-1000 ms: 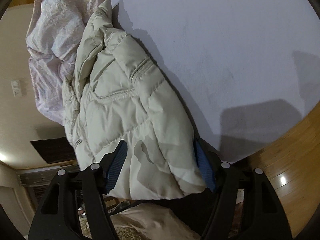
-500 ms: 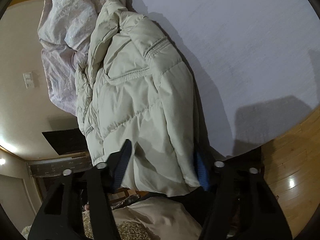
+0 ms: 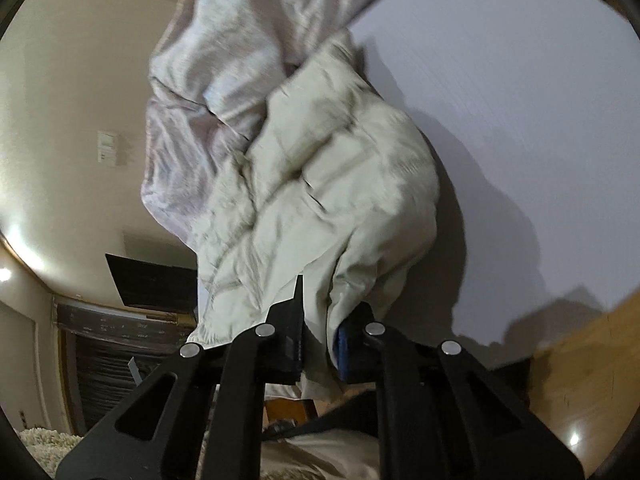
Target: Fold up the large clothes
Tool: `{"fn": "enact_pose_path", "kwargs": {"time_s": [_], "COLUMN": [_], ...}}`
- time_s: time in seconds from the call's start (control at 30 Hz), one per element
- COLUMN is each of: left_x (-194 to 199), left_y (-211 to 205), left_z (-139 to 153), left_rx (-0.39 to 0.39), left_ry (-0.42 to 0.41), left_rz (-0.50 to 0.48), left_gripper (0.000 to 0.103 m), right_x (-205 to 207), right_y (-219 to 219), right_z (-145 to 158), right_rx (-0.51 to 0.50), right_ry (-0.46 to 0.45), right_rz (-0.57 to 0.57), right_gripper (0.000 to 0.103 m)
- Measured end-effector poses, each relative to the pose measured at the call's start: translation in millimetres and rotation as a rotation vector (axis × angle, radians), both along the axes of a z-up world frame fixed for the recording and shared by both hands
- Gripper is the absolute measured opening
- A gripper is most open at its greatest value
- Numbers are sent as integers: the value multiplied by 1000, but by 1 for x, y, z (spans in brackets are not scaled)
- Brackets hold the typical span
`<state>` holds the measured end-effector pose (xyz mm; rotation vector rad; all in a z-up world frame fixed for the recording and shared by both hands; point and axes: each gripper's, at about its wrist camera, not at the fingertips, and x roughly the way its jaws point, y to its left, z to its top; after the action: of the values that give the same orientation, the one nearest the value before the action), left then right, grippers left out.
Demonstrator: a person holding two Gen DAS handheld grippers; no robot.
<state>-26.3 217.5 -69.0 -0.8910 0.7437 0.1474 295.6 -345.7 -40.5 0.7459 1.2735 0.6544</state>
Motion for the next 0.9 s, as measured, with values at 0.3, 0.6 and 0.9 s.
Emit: {"fn": "enact_pose_path", "kwargs": {"time_s": [0.3,0.6,0.9], "left_x": [30,96,178], "left_y": [14,43,70], "left_z": [50,107,131], "left_rx": [78,147,180], "left_ry": [-125,-214,-216], "left_rz": [-2,-12,-26], "left_gripper": [12,12,12], "right_x": [48,108,170], "right_y": [30,75,114], "right_z": [62,113,111], "right_rx": [-67,-121,-277], "right_ry": [-196,-362,-377], "right_rz": [-22,-18,-76], "right_gripper": [12,12,12]}}
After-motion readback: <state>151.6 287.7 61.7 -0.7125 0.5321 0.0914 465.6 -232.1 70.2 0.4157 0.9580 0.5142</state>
